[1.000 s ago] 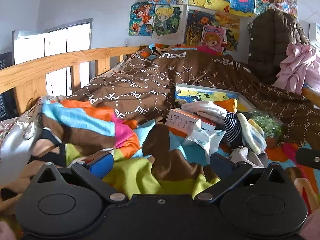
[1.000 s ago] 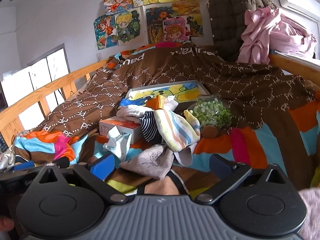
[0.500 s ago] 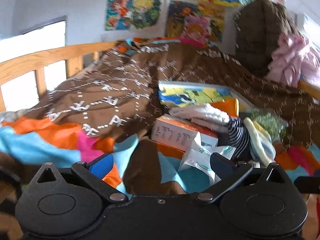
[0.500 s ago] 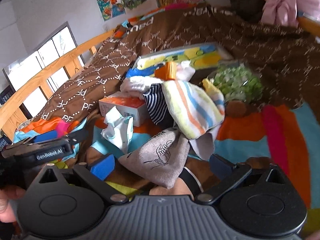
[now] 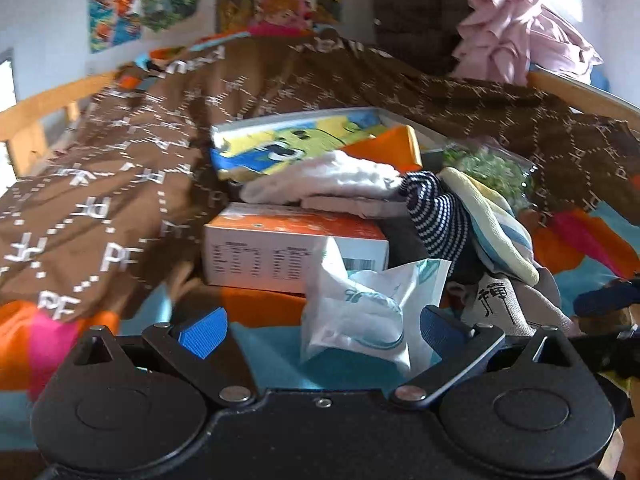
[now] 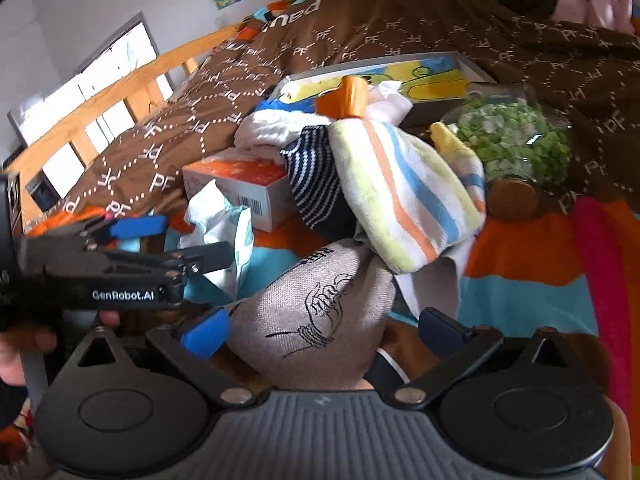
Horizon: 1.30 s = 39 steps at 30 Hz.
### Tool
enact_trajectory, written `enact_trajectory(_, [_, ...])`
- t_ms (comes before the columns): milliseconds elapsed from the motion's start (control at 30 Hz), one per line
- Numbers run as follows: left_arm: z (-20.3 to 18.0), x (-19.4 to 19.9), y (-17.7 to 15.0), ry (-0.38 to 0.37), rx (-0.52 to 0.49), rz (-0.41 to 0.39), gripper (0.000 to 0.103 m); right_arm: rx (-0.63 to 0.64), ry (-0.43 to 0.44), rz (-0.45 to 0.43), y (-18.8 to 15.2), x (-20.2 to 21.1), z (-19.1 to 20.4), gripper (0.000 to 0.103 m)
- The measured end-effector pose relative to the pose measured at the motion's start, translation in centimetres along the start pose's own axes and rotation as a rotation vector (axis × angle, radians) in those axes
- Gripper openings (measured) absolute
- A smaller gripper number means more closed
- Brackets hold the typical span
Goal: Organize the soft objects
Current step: 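Grasp the beige drawstring bag with the right tool while the left tool grasps the white plastic packet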
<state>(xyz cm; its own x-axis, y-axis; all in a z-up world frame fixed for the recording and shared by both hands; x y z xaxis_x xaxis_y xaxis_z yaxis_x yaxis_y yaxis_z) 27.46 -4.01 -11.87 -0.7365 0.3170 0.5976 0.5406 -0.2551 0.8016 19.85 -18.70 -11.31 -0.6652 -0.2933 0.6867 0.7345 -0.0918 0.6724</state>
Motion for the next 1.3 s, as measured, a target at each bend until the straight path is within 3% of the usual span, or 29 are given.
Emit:
enact_trajectory(333, [-0.5, -3.1, -1.0, -0.068, -0.024, 0.074, 0.102, 0.01, -0.005, 0.01, -0.2, -1.3, 0.2, 0.101])
enact_trajectory(567, [0.0, -3.4, -1.0, -0.1, -0.007, 0.073, 0.102, 0.027, 0.001, 0.0, -0.3, -1.1, 0.5, 0.089])
enact_trajectory(733, [0.1, -2.4, -0.3, -0.098, -0.015, 0.016, 0.102, 0.023, -0.006, 0.004, -0.3, -1.2, 0.3, 0.083])
enact_trajectory(1300, [-0.3, -2.4, -0.2, -0.109, 0.027, 0.05, 0.086, 0.026, 0.011, 0.005, -0.4, -1.3, 0.4, 0.063])
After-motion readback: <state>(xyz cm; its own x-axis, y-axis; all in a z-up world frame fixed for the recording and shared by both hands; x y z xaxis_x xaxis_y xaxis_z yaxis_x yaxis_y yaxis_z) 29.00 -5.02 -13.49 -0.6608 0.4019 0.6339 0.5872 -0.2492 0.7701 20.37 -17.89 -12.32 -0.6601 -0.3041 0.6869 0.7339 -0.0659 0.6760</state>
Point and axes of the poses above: each gripper's, at about its wrist camera, not at the fingertips, and x roughly against the way its jaws point, z to its left, y to its top, the point moved 8 cm from there along -x, roughly the way its jaws point, and after that the axes turned 2 degrees about y, right-handed, at the moved point
